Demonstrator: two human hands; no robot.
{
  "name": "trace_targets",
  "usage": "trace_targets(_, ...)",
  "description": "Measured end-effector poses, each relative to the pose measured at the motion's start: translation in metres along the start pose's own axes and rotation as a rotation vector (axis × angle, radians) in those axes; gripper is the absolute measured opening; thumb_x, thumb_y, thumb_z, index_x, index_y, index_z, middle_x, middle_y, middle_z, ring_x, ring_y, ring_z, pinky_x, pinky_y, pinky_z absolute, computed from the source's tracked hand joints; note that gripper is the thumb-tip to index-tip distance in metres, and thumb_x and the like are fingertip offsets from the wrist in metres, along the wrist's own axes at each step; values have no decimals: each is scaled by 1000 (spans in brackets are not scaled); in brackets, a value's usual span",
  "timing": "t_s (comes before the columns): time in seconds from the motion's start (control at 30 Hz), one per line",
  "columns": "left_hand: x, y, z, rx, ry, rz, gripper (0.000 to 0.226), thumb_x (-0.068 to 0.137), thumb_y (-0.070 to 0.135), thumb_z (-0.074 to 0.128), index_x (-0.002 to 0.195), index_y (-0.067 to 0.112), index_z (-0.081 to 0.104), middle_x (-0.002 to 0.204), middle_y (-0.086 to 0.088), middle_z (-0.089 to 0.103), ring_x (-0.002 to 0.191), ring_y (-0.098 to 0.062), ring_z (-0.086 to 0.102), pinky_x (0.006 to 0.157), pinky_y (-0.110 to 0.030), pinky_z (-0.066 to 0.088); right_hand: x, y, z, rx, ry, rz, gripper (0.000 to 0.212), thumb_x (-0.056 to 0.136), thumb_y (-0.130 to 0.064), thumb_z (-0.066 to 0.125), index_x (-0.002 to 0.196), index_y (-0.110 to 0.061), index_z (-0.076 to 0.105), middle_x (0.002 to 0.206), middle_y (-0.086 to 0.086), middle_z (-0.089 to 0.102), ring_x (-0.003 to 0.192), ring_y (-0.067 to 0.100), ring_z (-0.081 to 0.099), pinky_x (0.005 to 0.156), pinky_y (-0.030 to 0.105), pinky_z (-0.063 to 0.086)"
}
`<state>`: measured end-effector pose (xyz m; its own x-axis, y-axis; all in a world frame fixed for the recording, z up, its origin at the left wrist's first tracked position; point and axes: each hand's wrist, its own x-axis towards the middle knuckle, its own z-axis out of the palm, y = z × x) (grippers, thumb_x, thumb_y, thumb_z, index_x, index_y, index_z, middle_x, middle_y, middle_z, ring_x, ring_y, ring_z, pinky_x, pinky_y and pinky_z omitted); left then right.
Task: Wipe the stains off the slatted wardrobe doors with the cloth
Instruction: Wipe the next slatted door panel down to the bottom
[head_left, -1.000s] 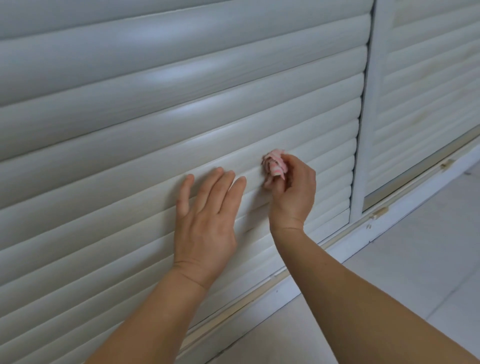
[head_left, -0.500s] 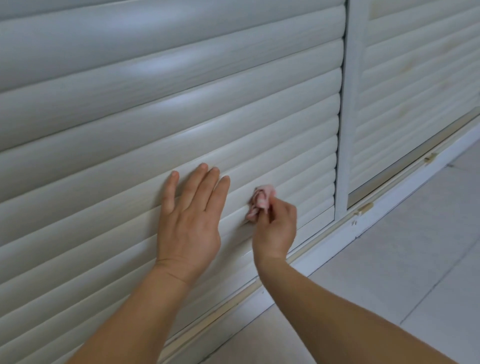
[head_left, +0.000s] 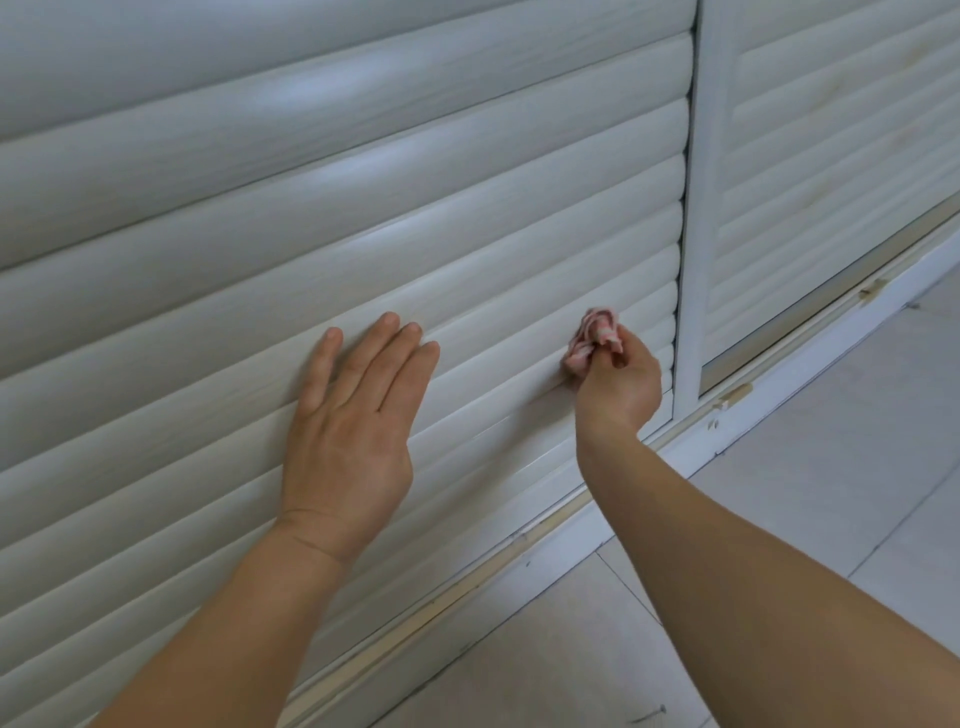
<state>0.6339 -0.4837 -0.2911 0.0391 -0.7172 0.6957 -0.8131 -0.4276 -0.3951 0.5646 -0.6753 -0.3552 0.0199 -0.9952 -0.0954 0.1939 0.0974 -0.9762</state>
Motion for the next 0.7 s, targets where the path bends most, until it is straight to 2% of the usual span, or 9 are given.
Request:
trace_targets(0.13, -19, -14, -12, 13, -11, 19, 54, 78, -9, 32, 124, 4, 57, 128, -12, 58, 128, -25, 42, 111, -50, 22, -23, 9, 9, -89, -20, -57, 32, 99, -17, 39, 119, -16, 63, 111, 4, 55, 93, 20, 60, 87, 34, 51)
trace_targets(0.27, -42, -28, -21, 39, -18, -1, 53, 79, -11, 32, 123, 4, 58, 127, -13, 59, 127, -27, 46, 111, -51, 24, -57, 16, 8, -119, -122, -129, 27, 98, -16, 46, 119, -15, 62, 107, -5, 42, 89, 13, 52, 85, 22, 43)
trace_targets(0.47, -67, -43, -36, 52, -35, -43, 51, 84, -9, 26, 122, 3, 59, 126, -13, 59, 126, -28, 47, 110, -53, 26, -111, 30, 12, -181, -274, -207, 18, 92, -15, 56, 108, -9, 64, 102, -3, 42, 82, 15, 52, 72, 14, 38)
trace_targets(0.57, -73, -50, -41, 57, -55, -49, 52, 85, -7, 25, 124, 3, 58, 127, -13, 59, 127, -28, 47, 109, -53, 26, -139, 34, 18, -152, -315, -177, 17, 91, -11, 58, 106, -11, 65, 101, -4, 42, 80, 13, 52, 69, 11, 39)
trace_targets(0.63, -75, -54, -43, 65, -66, -49, 52, 83, -7, 27, 124, 3, 57, 128, -13, 58, 127, -28, 45, 110, -52, 25, -157, 32, 23, -104, -315, -113, 13, 91, -11, 58, 102, -12, 64, 99, -5, 41, 73, 2, 49, 65, 4, 37)
trace_targets(0.7, -76, -54, -45, 61, -77, -47, 53, 82, -6, 27, 124, 3, 58, 128, -14, 58, 127, -28, 45, 110, -52, 25, -174, 30, 29, -59, -325, -33, 10, 91, -11, 59, 99, -13, 63, 96, -5, 40, 70, -3, 48, 67, 8, 39)
